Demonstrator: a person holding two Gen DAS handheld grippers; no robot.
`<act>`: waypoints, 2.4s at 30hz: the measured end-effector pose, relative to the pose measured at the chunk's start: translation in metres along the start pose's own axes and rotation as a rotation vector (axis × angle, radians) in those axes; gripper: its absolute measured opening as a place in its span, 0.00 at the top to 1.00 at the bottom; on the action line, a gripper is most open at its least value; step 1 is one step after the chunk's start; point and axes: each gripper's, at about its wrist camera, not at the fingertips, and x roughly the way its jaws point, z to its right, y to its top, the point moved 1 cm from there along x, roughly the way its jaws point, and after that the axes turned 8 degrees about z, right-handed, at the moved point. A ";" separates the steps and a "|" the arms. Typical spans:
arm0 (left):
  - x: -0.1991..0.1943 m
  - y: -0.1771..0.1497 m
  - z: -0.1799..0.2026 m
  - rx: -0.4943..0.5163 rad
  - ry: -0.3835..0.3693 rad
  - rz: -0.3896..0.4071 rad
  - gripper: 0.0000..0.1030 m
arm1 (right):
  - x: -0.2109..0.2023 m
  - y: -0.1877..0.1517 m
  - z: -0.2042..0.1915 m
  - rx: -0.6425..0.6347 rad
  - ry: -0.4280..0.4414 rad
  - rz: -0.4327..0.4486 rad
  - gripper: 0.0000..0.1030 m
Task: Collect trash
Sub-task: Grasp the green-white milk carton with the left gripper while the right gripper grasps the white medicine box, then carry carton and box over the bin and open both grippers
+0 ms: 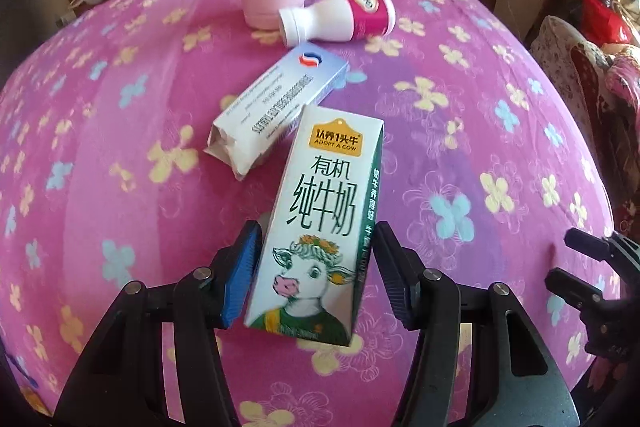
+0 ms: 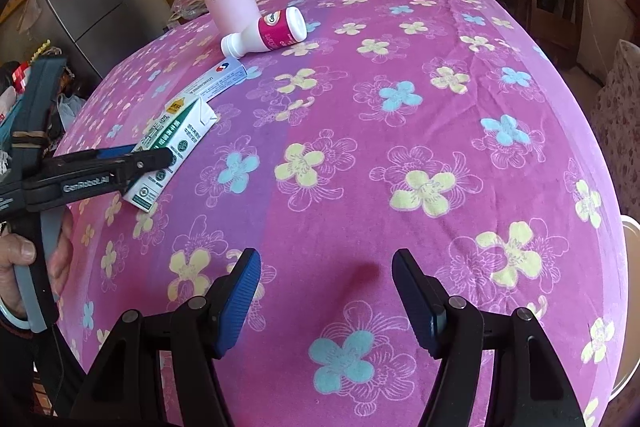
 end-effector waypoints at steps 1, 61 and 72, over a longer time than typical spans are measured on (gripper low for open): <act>0.003 0.000 0.001 -0.001 0.008 -0.002 0.46 | 0.000 0.000 0.000 0.000 0.000 0.000 0.36; -0.035 -0.032 -0.063 -0.197 0.061 0.100 0.48 | 0.107 0.098 -0.080 -0.045 -0.013 -0.020 0.49; -0.046 -0.046 0.026 -0.103 -0.039 0.104 0.48 | 0.008 0.019 -0.023 -0.036 0.028 0.011 0.52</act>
